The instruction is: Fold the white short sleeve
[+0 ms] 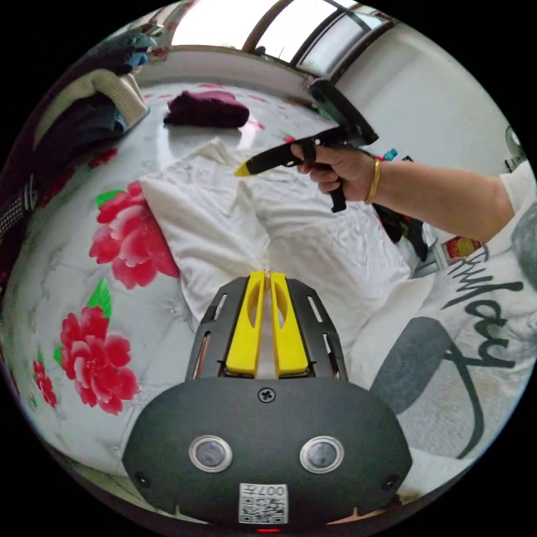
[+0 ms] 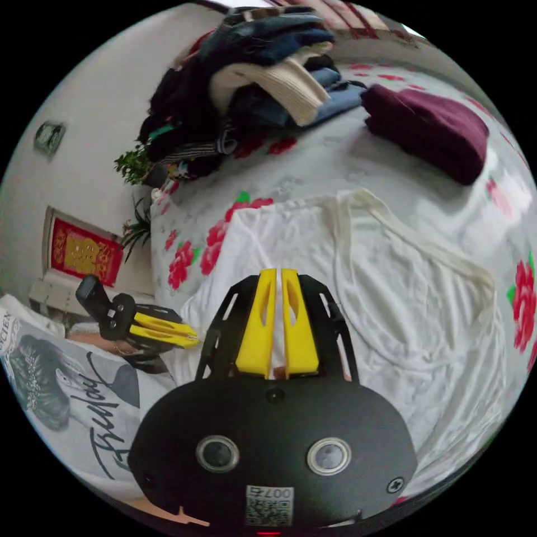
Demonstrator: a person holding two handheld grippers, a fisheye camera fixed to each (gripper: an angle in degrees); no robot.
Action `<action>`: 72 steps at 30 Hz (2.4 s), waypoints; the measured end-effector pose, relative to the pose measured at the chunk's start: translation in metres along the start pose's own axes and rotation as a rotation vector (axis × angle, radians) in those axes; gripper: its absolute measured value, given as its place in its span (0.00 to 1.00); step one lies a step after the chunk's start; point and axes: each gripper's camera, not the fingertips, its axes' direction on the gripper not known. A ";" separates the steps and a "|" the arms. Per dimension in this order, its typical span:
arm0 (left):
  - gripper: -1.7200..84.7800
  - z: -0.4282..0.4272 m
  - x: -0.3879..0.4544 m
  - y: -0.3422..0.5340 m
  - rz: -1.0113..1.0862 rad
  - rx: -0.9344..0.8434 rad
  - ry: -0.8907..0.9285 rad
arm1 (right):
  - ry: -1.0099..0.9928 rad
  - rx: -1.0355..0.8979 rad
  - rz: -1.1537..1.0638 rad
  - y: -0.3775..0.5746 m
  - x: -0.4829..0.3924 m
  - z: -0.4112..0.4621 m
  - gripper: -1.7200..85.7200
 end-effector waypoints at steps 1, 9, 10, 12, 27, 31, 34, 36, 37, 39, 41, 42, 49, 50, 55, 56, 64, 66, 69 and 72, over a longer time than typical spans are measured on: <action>0.02 0.004 0.003 -0.004 0.000 -0.012 -0.004 | -0.010 0.023 0.057 0.012 0.014 -0.007 0.04; 0.06 -0.008 0.049 -0.054 0.036 0.064 -0.064 | -0.082 0.100 0.028 0.066 0.019 -0.044 0.05; 0.07 -0.009 0.050 -0.057 0.030 0.071 -0.072 | -0.035 0.084 0.002 0.067 0.016 -0.042 0.05; 0.07 -0.001 0.047 -0.071 -0.021 0.059 -0.095 | 0.052 0.072 -0.024 0.070 0.014 -0.039 0.04; 0.07 0.026 0.090 -0.229 0.086 0.078 0.038 | 0.129 0.313 0.300 0.256 0.132 -0.219 0.06; 0.08 0.057 0.113 -0.318 0.226 0.060 0.103 | 0.274 0.481 0.674 0.393 0.202 -0.305 0.07; 0.09 0.095 0.144 -0.399 0.321 0.041 0.185 | 0.286 0.525 0.842 0.470 0.232 -0.336 0.08; 0.11 0.134 0.179 -0.463 0.386 0.001 0.252 | 0.267 0.554 0.871 0.498 0.241 -0.343 0.08; 0.12 0.145 0.189 -0.477 0.399 -0.013 0.270 | 0.246 0.553 0.881 0.510 0.249 -0.344 0.09; 0.13 0.189 0.228 -0.531 0.421 -0.083 0.320 | 0.217 0.554 0.891 0.522 0.259 -0.344 0.09; 0.14 0.220 0.256 -0.564 0.434 -0.114 0.371 | 0.183 0.567 0.892 0.531 0.268 -0.344 0.08; 0.15 0.242 0.275 -0.581 0.440 -0.144 0.387 | 0.164 0.572 0.891 0.536 0.273 -0.344 0.08; 0.14 0.359 0.358 -0.617 0.522 -0.369 0.244 | 0.144 0.581 0.872 0.566 0.273 -0.354 0.03; 0.11 0.362 0.370 -0.618 0.553 -0.335 0.196 | 0.139 0.585 0.866 0.569 0.272 -0.356 0.03; 0.02 0.371 0.399 -0.625 0.625 -0.315 0.251 | 0.119 0.629 0.828 0.591 0.258 -0.376 0.02; 0.01 0.366 0.398 -0.630 0.612 -0.289 0.284 | 0.118 0.638 0.827 0.594 0.256 -0.379 0.02; 0.01 0.304 0.339 -0.640 0.514 -0.110 0.537 | 0.151 0.673 0.657 0.593 0.204 -0.408 0.02; 0.01 0.289 0.320 -0.630 0.502 -0.079 0.550 | 0.182 0.643 0.566 0.581 0.185 -0.414 0.02; 0.01 0.267 0.296 -0.608 0.501 -0.043 0.527 | 0.235 0.570 0.391 0.553 0.149 -0.420 0.02; 0.01 0.241 0.267 -0.578 0.467 -0.001 0.484 | 0.296 0.475 0.199 0.516 0.109 -0.416 0.02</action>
